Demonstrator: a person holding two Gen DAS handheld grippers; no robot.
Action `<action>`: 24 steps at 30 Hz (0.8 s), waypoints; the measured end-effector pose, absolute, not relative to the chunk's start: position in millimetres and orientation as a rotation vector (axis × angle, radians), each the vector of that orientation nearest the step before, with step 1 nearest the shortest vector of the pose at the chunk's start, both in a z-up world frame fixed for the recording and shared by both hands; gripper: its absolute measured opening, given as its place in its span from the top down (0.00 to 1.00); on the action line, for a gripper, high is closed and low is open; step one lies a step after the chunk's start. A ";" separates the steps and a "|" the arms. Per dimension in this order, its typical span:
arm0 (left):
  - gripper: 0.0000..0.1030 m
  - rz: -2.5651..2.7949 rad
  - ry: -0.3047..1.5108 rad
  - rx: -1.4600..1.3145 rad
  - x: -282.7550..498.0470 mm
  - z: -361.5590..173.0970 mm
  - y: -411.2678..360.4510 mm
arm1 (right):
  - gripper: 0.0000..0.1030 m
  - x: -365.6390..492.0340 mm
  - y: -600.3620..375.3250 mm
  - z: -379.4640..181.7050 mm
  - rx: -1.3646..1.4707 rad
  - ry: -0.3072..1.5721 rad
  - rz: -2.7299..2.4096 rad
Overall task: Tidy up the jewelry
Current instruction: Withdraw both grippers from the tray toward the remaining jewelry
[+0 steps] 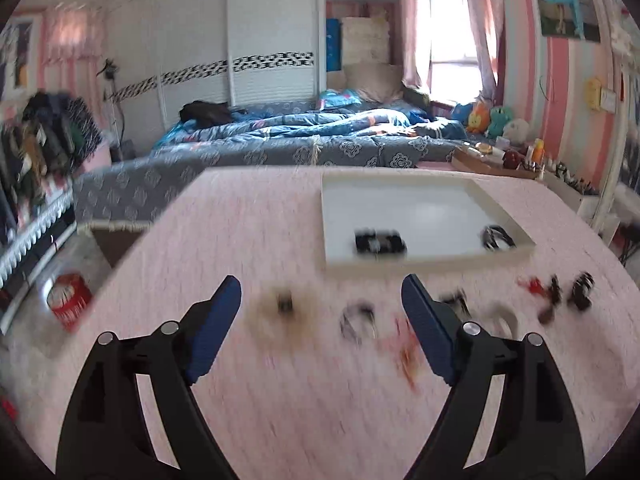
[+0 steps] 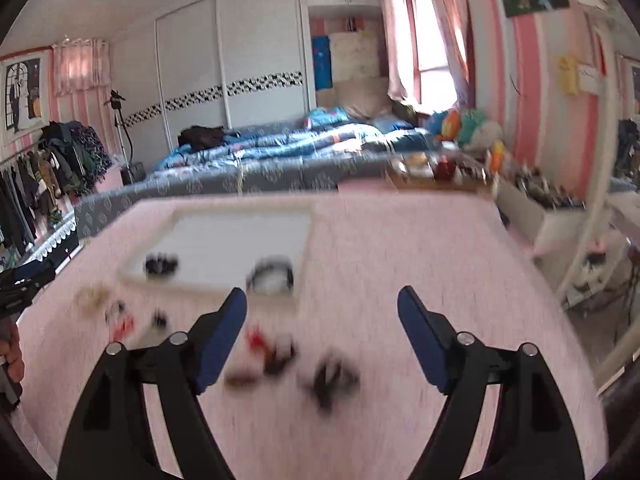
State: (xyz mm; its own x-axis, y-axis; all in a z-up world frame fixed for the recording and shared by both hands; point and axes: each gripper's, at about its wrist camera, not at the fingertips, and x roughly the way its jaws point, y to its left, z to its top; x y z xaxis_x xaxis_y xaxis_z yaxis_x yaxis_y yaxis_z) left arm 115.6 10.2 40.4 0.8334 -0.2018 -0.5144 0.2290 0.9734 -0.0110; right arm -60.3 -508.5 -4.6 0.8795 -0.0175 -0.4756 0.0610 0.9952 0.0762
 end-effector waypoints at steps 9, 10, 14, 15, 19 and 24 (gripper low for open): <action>0.21 -0.247 0.614 0.094 76.3 -1.5 11.8 | 0.24 -97.1 -488.9 -67.3 0.081 0.630 -0.022; 0.22 -0.256 0.618 0.101 78.6 0.6 9.3 | 0.25 -92.7 -490.2 -67.1 0.089 0.634 -0.016; 0.22 -0.255 0.627 0.090 84.6 5.6 1.5 | 0.25 -86.7 -483.6 -66.9 0.095 0.626 0.010; 0.22 -0.249 0.621 0.096 85.0 6.3 -1.0 | 0.25 -85.9 -480.4 -66.7 0.096 0.624 0.014; 0.24 -0.252 0.620 0.096 90.8 6.7 -14.2 | 0.34 -78.0 -466.7 -62.1 0.094 0.616 0.039; 0.48 -0.287 0.644 0.135 99.9 -2.0 -31.4 | 0.51 -65.2 -456.1 -65.1 0.076 0.645 0.065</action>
